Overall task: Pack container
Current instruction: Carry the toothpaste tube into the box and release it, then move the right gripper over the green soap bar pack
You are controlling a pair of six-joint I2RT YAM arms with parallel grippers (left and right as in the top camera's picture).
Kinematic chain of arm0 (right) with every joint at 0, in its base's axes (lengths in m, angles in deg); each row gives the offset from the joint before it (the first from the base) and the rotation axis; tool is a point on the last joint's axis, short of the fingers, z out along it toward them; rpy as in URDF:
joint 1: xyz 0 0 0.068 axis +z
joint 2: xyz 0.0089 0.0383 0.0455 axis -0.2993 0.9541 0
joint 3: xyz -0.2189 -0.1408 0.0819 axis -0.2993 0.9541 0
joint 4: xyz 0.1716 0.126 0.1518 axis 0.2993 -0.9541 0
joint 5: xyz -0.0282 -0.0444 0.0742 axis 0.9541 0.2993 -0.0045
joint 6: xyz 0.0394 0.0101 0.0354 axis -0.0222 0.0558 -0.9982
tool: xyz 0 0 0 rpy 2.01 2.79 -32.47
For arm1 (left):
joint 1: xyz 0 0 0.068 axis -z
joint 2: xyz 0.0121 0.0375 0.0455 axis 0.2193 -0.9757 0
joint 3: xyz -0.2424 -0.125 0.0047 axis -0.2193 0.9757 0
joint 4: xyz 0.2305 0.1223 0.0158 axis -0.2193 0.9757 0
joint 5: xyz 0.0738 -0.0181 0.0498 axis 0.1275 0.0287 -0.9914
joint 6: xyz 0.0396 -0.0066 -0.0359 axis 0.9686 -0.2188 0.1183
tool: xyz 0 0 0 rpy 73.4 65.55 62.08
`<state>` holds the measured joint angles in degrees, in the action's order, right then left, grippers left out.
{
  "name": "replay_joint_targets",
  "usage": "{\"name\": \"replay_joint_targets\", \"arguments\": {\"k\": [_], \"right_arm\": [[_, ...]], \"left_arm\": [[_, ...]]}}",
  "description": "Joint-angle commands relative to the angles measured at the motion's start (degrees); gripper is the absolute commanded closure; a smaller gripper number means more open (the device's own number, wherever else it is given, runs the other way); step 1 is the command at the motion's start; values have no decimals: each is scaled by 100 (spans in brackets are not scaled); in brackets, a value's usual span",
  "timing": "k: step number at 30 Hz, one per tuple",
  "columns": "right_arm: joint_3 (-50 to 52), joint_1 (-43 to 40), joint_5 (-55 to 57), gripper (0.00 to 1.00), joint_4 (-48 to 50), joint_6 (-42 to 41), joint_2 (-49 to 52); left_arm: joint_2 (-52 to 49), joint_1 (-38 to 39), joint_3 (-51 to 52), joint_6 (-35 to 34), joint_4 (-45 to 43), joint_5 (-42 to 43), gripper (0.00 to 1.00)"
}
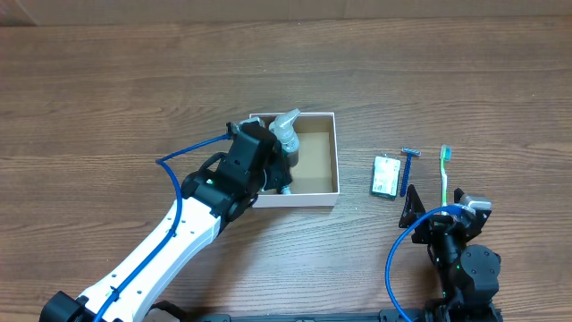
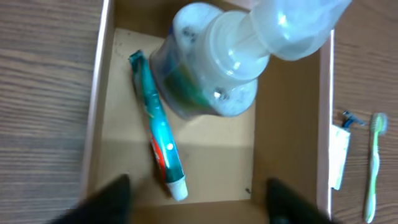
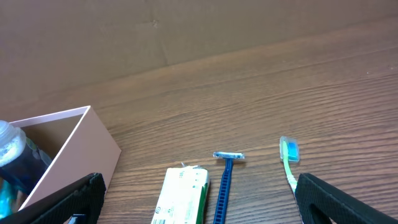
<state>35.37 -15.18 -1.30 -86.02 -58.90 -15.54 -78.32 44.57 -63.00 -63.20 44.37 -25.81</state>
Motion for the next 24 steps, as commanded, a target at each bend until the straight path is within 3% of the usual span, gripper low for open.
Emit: {"name": "replay_joint_targets", "arguments": {"k": [1,5,9,10,14,18,24], "right_arm": [[9,-24,37,0,37,7,-31],[9,-24,37,0,37,7,-31],[9,-24,37,0,37,7,-31],[9,-22,37,0,37,7,-31],[9,-24,37,0,37,7,-31],[9,-24,37,0,37,7,-31],[9,-24,37,0,37,7,-31]], "left_arm": [[85,-79,-339,341,46,136,23],[334,-337,-837,1128,551,26,13],[734,-907,-1311,1469,1447,-616,5],[931,-1189,-1412,1593,1821,-1119,0],[1244,-1718,-1423,1609,2520,-2188,0],[1255,-1919,-1416,1609,3021,-2227,0],[1117,-1912,-1416,1609,3045,-2227,0]]}}
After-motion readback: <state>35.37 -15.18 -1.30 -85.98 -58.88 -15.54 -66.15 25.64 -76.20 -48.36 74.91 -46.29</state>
